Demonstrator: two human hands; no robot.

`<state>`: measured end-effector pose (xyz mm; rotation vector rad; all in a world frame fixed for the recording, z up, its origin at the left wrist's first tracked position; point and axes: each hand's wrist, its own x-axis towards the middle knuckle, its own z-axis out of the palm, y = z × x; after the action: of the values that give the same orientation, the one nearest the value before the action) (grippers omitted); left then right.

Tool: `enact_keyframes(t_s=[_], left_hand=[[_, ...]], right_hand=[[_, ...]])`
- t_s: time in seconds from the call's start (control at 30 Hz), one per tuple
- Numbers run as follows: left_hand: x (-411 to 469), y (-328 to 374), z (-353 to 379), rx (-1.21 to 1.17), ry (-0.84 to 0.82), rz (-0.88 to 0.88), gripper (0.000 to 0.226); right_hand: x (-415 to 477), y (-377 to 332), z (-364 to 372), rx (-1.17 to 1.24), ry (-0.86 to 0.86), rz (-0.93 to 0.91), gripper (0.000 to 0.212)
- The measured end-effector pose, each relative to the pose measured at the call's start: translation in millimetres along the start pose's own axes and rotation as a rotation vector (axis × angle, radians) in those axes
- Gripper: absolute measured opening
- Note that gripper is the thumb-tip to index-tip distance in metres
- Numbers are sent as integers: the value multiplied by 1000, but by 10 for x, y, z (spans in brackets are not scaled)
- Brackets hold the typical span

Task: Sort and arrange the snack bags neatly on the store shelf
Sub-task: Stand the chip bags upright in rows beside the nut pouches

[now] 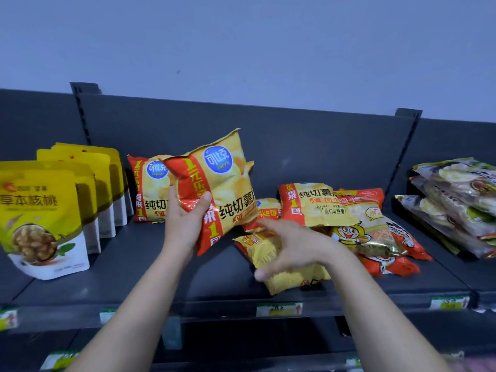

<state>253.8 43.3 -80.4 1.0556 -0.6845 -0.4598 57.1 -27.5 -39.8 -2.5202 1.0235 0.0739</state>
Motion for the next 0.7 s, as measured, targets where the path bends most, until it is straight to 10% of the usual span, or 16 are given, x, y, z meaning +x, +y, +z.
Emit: enact_keyframes(t_s=[0.2,0.5,0.7], left_hand=[[6,-28,-259,-44,35,-120,34],[-61,-47,-601,-7,125,-183,32],[-44,-37,-846,48,116,-234,30]], right_hand=[[8,23,257,-403,-145,48,132],[238,-2,504,-373,447,-230,35],[410,-92,484,21,835,-255,14]])
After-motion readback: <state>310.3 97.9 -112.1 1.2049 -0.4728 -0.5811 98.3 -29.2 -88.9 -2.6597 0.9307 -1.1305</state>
